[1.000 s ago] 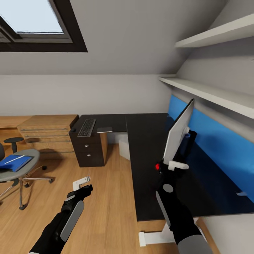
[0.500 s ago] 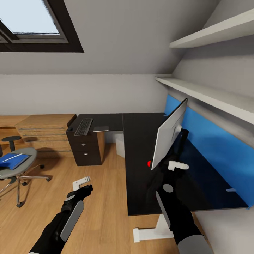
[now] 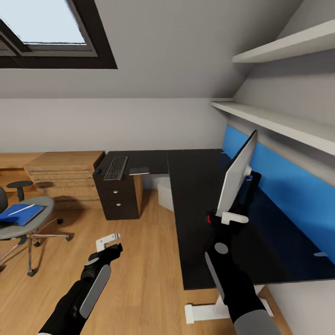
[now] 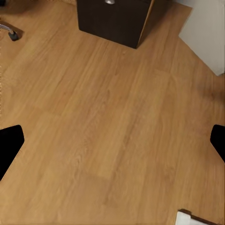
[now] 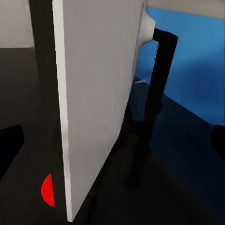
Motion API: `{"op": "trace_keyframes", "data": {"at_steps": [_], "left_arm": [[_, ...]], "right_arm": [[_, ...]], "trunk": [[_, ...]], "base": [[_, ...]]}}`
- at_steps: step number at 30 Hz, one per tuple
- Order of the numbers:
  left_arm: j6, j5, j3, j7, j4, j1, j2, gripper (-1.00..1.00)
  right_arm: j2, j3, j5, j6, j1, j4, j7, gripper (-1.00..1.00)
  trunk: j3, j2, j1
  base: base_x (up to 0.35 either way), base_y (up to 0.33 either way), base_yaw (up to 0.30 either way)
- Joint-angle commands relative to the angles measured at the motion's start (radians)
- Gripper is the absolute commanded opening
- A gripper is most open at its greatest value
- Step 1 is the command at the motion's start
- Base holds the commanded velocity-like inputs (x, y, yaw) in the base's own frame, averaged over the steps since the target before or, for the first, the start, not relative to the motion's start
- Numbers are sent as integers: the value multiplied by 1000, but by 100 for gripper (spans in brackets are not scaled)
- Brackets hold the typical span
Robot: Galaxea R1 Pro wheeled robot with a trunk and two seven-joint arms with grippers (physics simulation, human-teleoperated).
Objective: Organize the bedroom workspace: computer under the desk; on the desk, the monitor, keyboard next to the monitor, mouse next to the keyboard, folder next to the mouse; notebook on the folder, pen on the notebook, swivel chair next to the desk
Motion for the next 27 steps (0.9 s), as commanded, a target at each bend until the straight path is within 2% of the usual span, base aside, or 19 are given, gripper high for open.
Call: {"op": "trace_keyframes", "data": {"at_steps": [1,9,15,22,27], "left_arm": [[2,8,-4,9,-1,-1,1,100],[2,8,-4,8,0,-1,1,100],[2,8,-5,9,17,-1,-1,100],[2,7,-5,9,24,-1,-2,100],[2,7,-4,9,25,-1,-2,100]], "right_arm": [[0,1,8,5,-1,0,-5,100],[0,0,9,6,-1,0,-5,100],[0,-4,10,8,-1,0,-5,100],[0,-9,9,13,-1,1,-6,100],[-1,-44,9,15,-1,2,-5,100]], "trunk": [[-2,-1,1],[-2,-1,1],[-2,-1,1],[-2,-1,1],[-2,-1,1]], "base": [[188,205,0],[84,66,0],[204,4,0],[32,0,0],[2,0,0]]}}
